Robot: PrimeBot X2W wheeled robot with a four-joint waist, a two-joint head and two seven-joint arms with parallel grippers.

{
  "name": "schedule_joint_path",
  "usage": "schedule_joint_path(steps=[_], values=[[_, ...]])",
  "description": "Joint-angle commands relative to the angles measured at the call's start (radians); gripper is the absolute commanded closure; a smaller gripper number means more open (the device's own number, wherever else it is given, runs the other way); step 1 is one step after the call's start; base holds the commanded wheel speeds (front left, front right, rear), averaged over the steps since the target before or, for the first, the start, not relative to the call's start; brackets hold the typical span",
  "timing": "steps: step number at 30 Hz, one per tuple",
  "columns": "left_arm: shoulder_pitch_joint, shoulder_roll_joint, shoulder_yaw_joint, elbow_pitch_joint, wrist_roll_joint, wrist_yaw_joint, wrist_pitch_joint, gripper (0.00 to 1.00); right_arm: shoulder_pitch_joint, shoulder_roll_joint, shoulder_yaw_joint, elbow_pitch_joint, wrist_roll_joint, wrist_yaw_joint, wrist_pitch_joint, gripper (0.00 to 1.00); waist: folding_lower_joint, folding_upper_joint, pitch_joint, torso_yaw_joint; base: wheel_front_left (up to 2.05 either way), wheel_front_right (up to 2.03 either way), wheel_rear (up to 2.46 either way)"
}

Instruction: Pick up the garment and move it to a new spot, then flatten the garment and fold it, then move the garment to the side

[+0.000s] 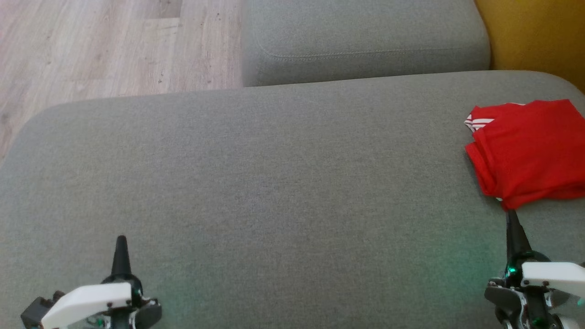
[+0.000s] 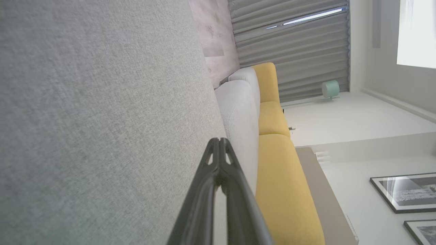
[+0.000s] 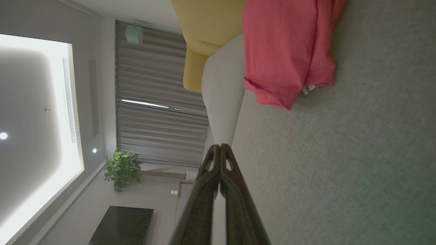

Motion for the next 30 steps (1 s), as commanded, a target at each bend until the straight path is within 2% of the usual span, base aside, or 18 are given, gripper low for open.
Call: schedule_joint_path(steps=[1,17,30], values=[[-0.061,0.008,0.046,-0.025,-0.039,-0.011,0.011,1.00,-0.072,-0.001,0.008,-0.030,0.040,0.006,0.013,1.00,0.0000,0.0000,0.002,-0.002,0.00,0.00,0.00],[-0.101,0.005,0.093,-0.017,-0.212,-0.041,0.057,1.00,-0.113,0.004,-0.015,-0.022,0.213,0.007,0.057,1.00,0.0000,0.0000,0.015,-0.013,0.00,0.00,0.00],[-0.101,0.001,0.099,-0.016,-0.208,-0.041,0.062,1.00,-0.114,0.006,-0.018,-0.021,0.211,0.007,0.061,1.00,0.0000,0.0000,0.015,-0.013,0.00,0.00,0.00]])
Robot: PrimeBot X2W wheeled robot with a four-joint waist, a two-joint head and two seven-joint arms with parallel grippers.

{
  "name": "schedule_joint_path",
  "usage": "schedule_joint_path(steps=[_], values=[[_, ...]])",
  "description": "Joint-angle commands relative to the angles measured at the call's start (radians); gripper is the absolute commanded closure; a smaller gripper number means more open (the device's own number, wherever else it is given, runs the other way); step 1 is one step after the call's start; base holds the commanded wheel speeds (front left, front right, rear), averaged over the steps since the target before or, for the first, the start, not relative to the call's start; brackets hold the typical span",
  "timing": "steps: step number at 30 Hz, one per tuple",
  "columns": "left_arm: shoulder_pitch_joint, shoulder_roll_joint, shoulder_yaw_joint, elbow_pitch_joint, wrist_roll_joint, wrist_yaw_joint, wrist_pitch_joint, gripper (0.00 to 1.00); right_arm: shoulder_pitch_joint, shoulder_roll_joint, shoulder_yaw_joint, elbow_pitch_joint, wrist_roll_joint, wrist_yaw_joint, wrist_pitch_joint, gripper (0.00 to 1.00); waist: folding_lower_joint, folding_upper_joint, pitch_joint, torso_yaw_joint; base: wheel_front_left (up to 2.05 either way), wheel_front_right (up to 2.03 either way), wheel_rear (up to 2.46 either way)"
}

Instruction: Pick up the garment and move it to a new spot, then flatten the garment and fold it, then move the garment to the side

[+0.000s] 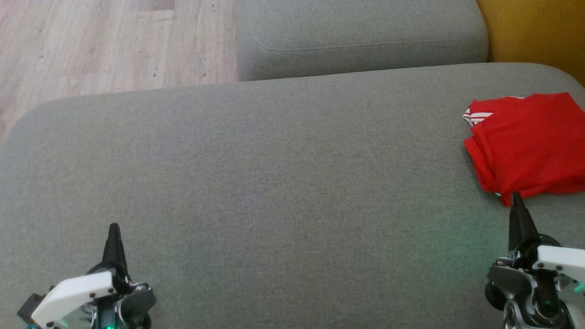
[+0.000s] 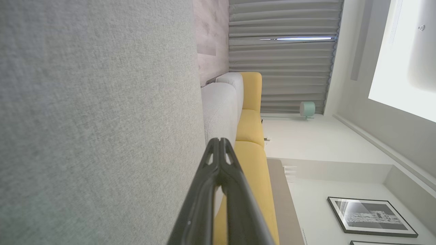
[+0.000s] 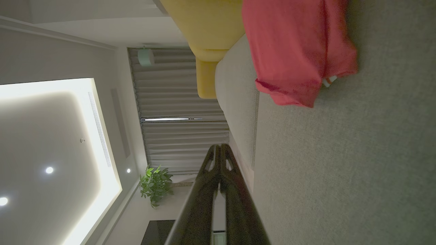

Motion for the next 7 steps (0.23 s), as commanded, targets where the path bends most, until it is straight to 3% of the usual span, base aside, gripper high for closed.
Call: schedule_joint_path(steps=[1,7], values=[[-0.048,0.008,0.043,-0.029,0.003,-0.007,0.002,1.00,-0.050,-0.002,0.016,-0.032,0.004,0.007,0.010,1.00,0.0000,0.0000,0.000,0.000,0.00,0.00,0.00],[-0.048,0.006,0.045,-0.029,0.005,-0.007,0.004,1.00,-0.050,-0.001,0.014,-0.032,0.003,0.007,0.011,1.00,0.0000,0.0000,0.000,0.000,0.00,0.00,0.00]])
